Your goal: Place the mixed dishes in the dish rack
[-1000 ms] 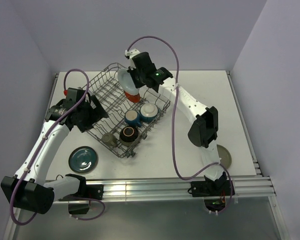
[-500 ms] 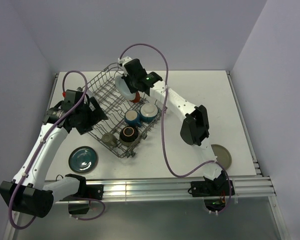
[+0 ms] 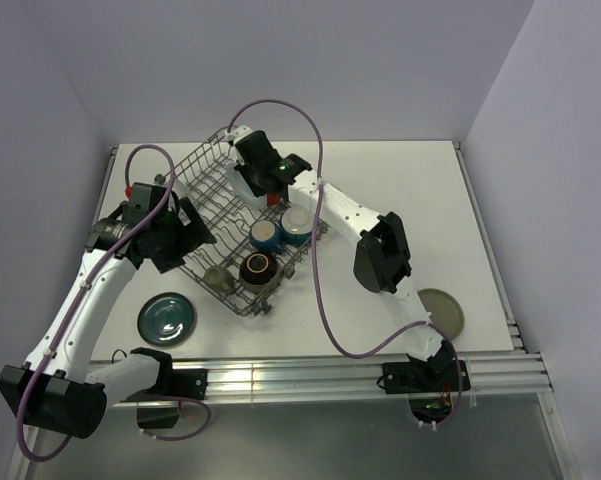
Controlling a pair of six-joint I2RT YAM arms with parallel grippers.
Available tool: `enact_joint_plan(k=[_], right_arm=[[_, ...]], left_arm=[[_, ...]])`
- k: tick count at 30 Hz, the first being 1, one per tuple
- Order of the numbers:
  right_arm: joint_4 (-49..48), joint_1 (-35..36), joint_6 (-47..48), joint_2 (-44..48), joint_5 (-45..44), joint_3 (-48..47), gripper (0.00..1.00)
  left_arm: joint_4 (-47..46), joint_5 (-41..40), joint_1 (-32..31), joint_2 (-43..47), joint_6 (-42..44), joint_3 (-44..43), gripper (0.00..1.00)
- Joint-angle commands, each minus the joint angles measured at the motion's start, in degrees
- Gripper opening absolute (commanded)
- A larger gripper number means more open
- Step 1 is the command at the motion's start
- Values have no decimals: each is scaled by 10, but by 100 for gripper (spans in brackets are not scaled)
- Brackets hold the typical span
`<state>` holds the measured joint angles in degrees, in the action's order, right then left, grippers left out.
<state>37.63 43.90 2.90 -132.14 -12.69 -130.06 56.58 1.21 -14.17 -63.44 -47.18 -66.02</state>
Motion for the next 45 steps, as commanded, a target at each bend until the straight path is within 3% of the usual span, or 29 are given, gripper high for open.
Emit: enact_joint_plan(k=[1, 17, 20, 21, 24, 27, 31, 39, 45], right_arm=[[-56, 3, 4, 0, -24, -5, 0], [-48, 13, -13, -25, -31, 12, 0], [-44, 15, -23, -18, -26, 16, 12], [-50, 15, -25, -15, -28, 28, 26], [-62, 15, -28, 13, -32, 61, 54], [-64, 16, -52, 51, -47, 83, 71], [-43, 15, -73, 94, -62, 84, 76], [2, -1, -121, 287, -60, 198, 79], [5, -2, -155, 484, -14, 361, 79]], left_arm=[[1, -6, -2, 16, 15, 1, 96], [15, -9, -2, 18, 20, -5, 97], [11, -9, -2, 22, 17, 0, 97], [10, -9, -2, 23, 17, 3, 97], [11, -9, -2, 20, 16, 6, 97], [38, -62, -2, 13, 4, 5, 98], [81, -150, 10, 1, -23, 6, 97], [80, -186, 104, 30, -64, 77, 94], [78, -251, 140, 17, -48, 108, 76]])
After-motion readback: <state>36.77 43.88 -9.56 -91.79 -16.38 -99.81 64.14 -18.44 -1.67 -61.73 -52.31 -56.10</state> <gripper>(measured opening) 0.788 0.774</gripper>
